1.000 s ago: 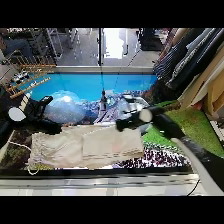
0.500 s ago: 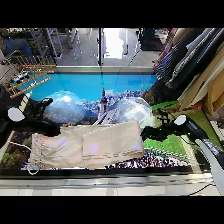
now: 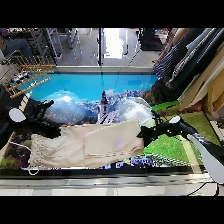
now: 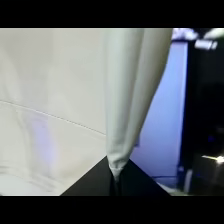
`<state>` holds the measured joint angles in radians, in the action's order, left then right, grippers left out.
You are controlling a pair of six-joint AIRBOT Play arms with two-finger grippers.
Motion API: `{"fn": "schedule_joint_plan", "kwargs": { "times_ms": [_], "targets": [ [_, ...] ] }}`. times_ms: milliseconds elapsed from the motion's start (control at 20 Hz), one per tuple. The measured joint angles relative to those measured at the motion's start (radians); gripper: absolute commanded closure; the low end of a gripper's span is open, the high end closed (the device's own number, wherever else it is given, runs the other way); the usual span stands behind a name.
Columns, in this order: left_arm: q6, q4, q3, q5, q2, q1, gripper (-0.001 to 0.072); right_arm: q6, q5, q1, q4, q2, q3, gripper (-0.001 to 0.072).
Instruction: Fold the clothes and pants, and hang the long-sleeved shirts on hangers.
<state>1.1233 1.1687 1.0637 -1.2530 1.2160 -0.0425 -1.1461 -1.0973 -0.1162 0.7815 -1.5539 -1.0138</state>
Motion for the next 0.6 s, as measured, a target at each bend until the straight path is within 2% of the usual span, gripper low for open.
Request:
{"fn": "schedule_joint_plan", "kwargs": {
  "times_ms": [150,300,400,600],
  "targets": [
    [0.000,0.005,-0.061,0.021,0.003,0.004,0.0693,-0.164,-0.003,-0.056,0.305,0.102,-0.069,0.0699],
    [-0.008,-0.011,-0.135,0.080,0.019,0.036,0.0693,-0.255,-0.056,-0.127,0.560,0.228,-0.121,0.0699],
    [-0.040,-0.067,-0.165,0.126,0.045,0.080,0.0694,-0.285,-0.087,-0.148,0.645,0.291,-0.147,0.0699],
    [-0.087,-0.177,-0.187,0.253,0.119,0.189,0.0694,-0.323,-0.165,-0.090,0.708,0.362,-0.253,0.0699]
  ]
}}
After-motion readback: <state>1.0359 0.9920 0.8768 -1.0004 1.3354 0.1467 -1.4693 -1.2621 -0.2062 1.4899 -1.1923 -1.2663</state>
